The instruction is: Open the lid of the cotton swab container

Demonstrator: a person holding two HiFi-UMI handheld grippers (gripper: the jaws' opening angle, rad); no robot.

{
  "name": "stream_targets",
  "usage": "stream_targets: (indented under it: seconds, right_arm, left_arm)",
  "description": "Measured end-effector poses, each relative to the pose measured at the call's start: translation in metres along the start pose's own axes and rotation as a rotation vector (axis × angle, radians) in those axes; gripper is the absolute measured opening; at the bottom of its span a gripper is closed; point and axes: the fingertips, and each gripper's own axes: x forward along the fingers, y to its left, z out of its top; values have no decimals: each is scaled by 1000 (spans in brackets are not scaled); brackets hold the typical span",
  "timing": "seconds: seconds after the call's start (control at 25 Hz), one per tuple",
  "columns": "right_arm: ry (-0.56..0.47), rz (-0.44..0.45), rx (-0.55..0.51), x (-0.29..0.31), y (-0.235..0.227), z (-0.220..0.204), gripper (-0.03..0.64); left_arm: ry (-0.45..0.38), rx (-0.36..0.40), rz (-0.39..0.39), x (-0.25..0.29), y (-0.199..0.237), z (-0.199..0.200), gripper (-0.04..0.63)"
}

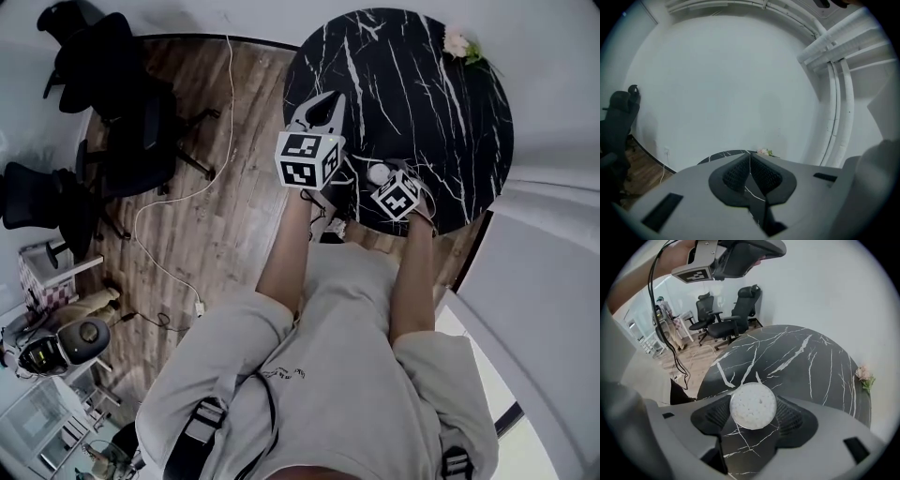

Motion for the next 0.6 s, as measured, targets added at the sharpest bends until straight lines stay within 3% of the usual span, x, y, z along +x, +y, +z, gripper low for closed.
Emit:
stream_targets:
  seconds: [0.32, 0.6]
  right_arm:
    - [-71, -39, 19, -3, -4, 1, 290]
    - [-201, -78, 28, -59, -25, 27, 289]
  left_arm:
    - [-1, -28, -25, -2, -6, -11, 23]
    - [12, 72, -126, -17, -37, -17, 23]
